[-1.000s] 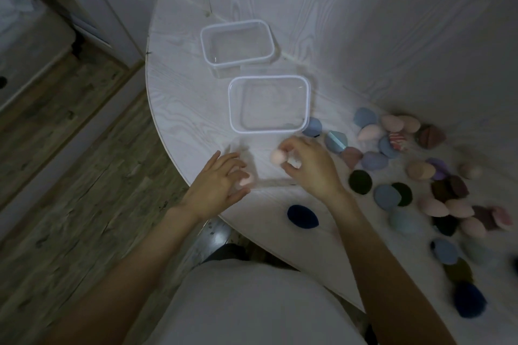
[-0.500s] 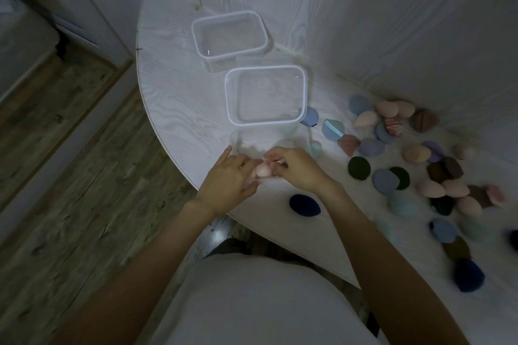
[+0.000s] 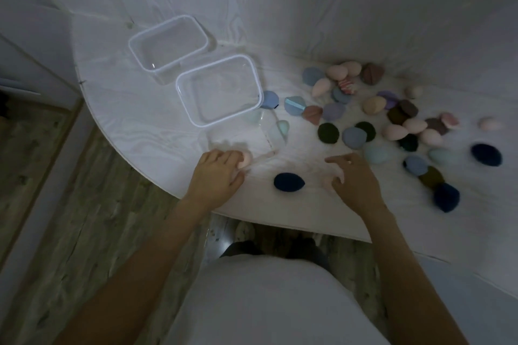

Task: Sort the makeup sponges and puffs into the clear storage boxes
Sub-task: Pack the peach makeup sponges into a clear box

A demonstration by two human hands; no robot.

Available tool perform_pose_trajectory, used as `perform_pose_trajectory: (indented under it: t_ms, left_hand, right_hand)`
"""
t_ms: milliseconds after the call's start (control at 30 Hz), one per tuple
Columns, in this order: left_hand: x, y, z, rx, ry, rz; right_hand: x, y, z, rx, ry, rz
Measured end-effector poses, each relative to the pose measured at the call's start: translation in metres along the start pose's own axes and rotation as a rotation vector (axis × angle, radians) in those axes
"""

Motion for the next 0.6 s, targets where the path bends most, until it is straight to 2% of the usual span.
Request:
perform_pose_trajectory:
  t_ms: [100, 167, 267, 333, 400, 500, 600]
  left_hand:
    - [0.001, -0.001, 0.001, -0.016, -0.010, -0.033]
    - [0.002, -0.001, -0.001, -0.014, -0.006, -0.050]
    - [0.002, -0.002, -0.001, -0.029, -0.002, -0.058]
    - [0.003, -0.003, -0.002, -0.011, 0.016, -0.053]
    - [0.004, -0.003, -0.001, 0.005, 0.050, -0.054]
    - [0.007, -0.009, -0.003, 0.035, 0.104, -0.106]
    - [0.010, -0.020, -0.006, 0.133, 0.059, -0.248]
  right_hand:
    - [-0.015, 0.009, 0.005, 0.027, 0.109, -0.193]
    - [-0.023, 0.009, 0.007, 0.027, 0.129, -0.221]
    - [-0.018, 0.010, 0.004, 0.027, 0.052, -0.039]
    - [-0.002, 0.006, -0.010, 0.031, -0.173, 0.147]
    - [0.014, -0.007, -0.037, 0.045, -0.426, 0.248]
    - [0.020, -0.035, -0.080, 0.098, -0.635, 0.217]
    - [0.012, -0.063, -0.108, 0.241, -0.523, 0.110]
Point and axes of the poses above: each hand's wrist, its own y-axis away from the middle knuckle, its own x-axis out of the back of the hand, z = x × y, the point moved 2 cm from there along -y, towards the middle knuckle, and after that the axes turned 14 degrees about x, right-handed, at the moved point
